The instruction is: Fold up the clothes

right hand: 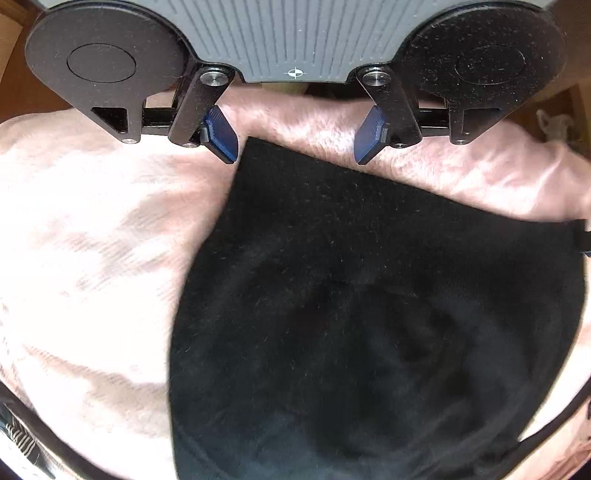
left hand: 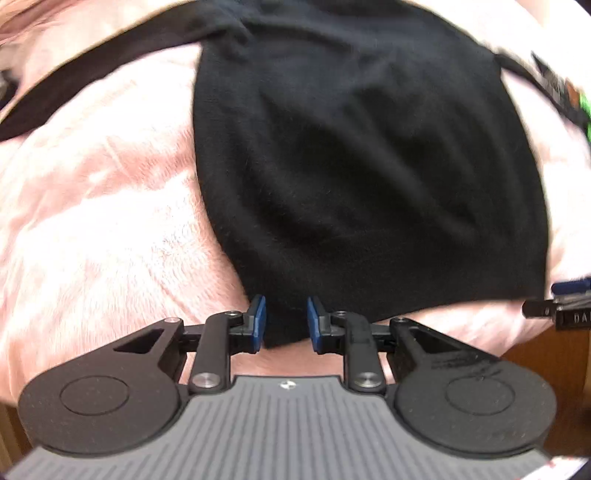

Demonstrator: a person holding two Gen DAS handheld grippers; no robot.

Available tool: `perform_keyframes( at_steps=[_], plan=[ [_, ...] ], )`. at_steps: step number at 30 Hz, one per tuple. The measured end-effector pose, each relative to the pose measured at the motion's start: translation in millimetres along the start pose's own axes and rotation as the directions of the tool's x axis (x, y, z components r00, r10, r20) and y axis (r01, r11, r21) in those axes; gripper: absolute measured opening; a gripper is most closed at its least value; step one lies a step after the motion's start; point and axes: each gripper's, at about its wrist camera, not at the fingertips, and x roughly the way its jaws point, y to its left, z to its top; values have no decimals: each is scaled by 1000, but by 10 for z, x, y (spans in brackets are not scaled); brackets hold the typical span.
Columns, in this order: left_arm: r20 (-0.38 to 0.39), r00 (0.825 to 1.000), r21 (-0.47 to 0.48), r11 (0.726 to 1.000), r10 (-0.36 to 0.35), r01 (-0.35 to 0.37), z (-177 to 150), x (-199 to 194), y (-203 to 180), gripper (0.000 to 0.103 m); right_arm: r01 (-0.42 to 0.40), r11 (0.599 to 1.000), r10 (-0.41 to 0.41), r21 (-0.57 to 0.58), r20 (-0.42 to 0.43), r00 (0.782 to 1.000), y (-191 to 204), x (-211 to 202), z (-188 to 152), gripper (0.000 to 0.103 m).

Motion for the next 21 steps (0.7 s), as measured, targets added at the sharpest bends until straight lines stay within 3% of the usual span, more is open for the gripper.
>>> perform_keyframes(
  at_steps=[3, 6, 10, 14, 21],
  plan=[
    [61, 998, -34, 999, 21, -19, -18, -465, -240, 22, -42, 999, 42, -6, 120, 992, -114, -601, 18, 67],
    [120, 991, -59, 997, 52, -45, -61, -948, -473, 31, -84, 996, 89, -33, 217, 972, -231, -1231, -81, 67],
    [191, 978, -94, 993, 87, -70, -247, -1589, -631, 43, -65, 995, 82, -70, 281, 956, -121, -1809, -272, 67],
    [227, 968, -104, 991, 104, -82, -416, -1994, -824, 52, -102, 992, 121, -81, 293, 948, 39, -2041, -519, 68],
    [231, 962, -94, 988, 144, -126, -804, -2415, -1102, 55, -73, 984, 120, -162, 301, 946, 96, -2322, -980, 68]
  ],
)
